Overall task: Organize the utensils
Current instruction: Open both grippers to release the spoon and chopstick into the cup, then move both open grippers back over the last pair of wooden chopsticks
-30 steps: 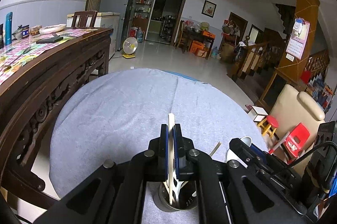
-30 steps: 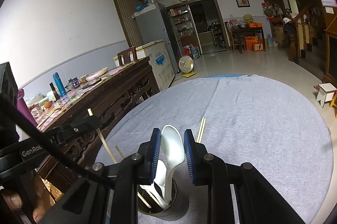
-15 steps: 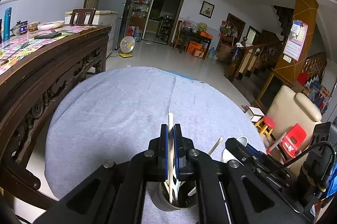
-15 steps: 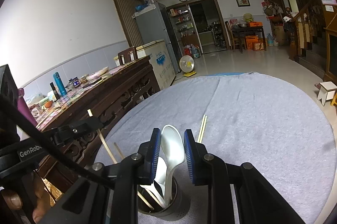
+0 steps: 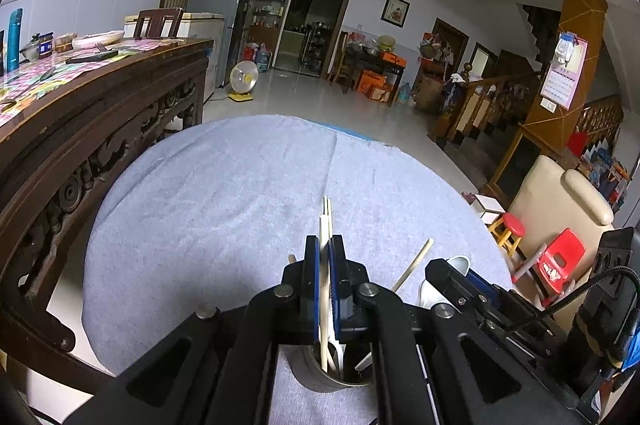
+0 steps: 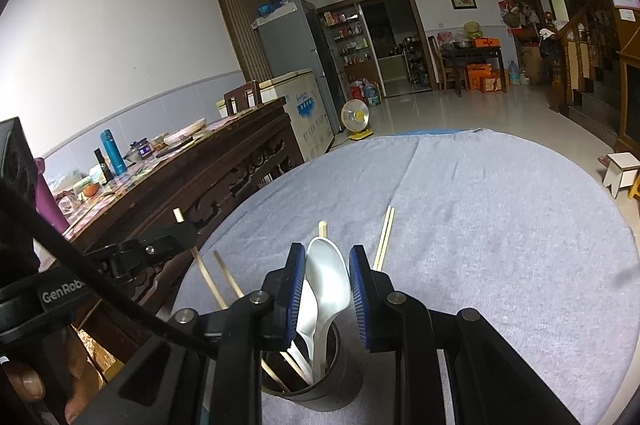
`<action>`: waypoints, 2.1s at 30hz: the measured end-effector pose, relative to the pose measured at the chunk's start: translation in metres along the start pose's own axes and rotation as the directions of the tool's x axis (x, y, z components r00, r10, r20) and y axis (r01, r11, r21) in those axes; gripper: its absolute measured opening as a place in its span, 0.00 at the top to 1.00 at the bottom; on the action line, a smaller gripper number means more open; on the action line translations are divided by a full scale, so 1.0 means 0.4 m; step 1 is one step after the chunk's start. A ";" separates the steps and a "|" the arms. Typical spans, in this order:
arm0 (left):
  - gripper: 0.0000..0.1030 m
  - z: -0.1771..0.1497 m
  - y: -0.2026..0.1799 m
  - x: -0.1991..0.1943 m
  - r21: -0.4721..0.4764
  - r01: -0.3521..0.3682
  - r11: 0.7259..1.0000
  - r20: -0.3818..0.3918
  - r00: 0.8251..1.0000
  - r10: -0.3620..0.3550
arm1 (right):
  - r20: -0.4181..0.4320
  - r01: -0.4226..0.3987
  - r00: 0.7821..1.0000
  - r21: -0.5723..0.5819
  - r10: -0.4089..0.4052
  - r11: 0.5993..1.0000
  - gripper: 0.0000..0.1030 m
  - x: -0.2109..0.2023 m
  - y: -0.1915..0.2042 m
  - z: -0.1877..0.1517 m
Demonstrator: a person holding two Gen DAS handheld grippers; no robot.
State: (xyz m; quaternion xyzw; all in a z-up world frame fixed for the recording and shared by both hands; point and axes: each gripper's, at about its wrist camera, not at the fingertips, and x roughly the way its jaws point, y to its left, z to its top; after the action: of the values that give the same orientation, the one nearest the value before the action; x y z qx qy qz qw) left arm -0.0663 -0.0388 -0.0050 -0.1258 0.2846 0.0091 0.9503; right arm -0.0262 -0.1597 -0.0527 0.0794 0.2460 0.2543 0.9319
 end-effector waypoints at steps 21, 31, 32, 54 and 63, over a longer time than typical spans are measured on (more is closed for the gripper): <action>0.96 -0.038 0.031 0.046 -0.037 0.001 0.999 -0.086 0.996 -0.004 | -0.054 0.023 0.998 0.017 -0.022 1.000 0.64 0.027 0.000 -0.052; 0.53 -0.007 0.069 -0.003 -0.093 0.034 0.995 -0.065 0.997 -0.040 | 0.024 0.008 1.000 0.080 -0.010 0.997 0.48 -0.041 -0.034 -0.019; 0.49 0.005 0.077 -0.026 -0.098 0.033 0.995 -0.036 0.999 -0.037 | 0.035 0.006 0.999 0.092 -0.010 0.996 0.47 -0.054 -0.044 -0.009; 0.36 -0.007 0.403 0.092 -0.260 -0.212 0.942 -0.249 0.957 0.146 | -0.187 0.163 0.977 0.338 -0.104 0.927 0.36 -0.120 -0.383 -0.071; 0.36 0.010 0.454 0.202 -0.274 -0.243 0.931 -0.341 0.929 0.143 | -0.298 0.143 0.954 0.370 -0.029 0.918 0.36 0.005 -0.421 -0.036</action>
State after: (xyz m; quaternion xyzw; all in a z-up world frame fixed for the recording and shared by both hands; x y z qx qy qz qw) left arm -0.0123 0.1336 -0.0881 -0.2449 0.4387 0.1281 0.8551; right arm 0.0412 -0.3028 -0.1118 0.2131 0.4269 0.1678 0.8626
